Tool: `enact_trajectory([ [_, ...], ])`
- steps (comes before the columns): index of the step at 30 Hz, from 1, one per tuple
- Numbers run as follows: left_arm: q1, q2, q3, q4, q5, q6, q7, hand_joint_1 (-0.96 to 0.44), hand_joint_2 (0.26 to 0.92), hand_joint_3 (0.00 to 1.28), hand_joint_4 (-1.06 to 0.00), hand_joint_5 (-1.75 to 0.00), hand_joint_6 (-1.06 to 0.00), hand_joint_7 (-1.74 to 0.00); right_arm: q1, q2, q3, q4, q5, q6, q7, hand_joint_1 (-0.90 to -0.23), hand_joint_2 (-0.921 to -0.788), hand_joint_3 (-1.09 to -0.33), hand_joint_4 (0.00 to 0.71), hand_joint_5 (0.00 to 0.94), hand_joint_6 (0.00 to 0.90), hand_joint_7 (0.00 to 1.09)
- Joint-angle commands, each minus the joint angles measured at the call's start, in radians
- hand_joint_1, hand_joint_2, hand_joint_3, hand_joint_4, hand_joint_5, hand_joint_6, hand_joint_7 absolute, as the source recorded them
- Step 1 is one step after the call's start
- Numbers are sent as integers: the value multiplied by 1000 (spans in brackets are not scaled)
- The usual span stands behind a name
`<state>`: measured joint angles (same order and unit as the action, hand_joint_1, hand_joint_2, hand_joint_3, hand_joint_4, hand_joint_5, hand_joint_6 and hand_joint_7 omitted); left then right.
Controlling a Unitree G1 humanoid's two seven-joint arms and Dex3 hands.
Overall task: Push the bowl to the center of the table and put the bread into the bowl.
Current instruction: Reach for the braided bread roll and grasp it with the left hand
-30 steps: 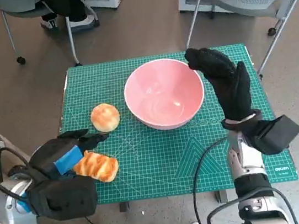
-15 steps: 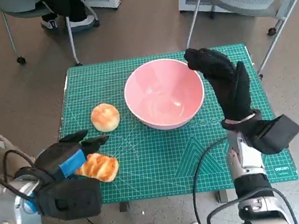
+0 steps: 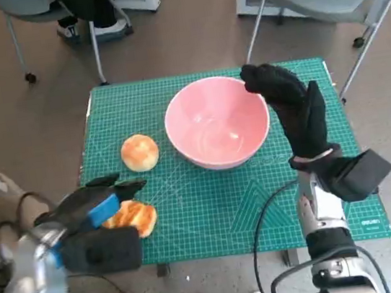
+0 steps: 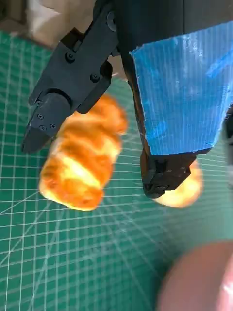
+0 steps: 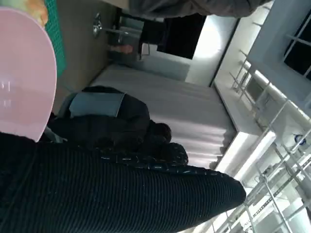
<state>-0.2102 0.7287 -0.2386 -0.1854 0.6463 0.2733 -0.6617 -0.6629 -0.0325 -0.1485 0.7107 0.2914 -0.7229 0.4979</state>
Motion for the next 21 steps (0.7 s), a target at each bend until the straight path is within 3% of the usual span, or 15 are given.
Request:
enact_trajectory([
  [1,-42,-25,-32,58,18,5,3,-255,697,4,-136,-11,-294,-11,32,-5,-2,-3,6,21,7,-660,-921,-790,212,0,82,458],
  [14,-88,-66,-68,175,22,11,13,-137,718,15,-209,-23,-361,-31,44,-4,-2,-18,5,27,5,-658,-921,-791,212,0,82,462],
  [17,-92,-67,-71,189,29,8,26,-92,738,26,-364,-90,-474,-82,47,-4,-1,-23,3,28,3,-657,-921,-791,212,0,81,463],
  [18,-93,-67,-71,192,30,5,32,78,790,46,-504,-477,-572,-143,47,-4,-1,-23,3,27,2,-656,-921,-791,212,0,81,463],
  [20,-88,-64,-68,191,32,-3,47,226,838,62,-618,-819,-654,-203,49,-4,-1,-26,1,27,1,-655,-921,-791,212,0,81,464],
  [21,-84,-62,-66,189,32,-7,55,181,843,80,-630,-891,-660,-390,50,-4,0,-28,1,27,0,-654,-921,-791,212,0,81,464],
])
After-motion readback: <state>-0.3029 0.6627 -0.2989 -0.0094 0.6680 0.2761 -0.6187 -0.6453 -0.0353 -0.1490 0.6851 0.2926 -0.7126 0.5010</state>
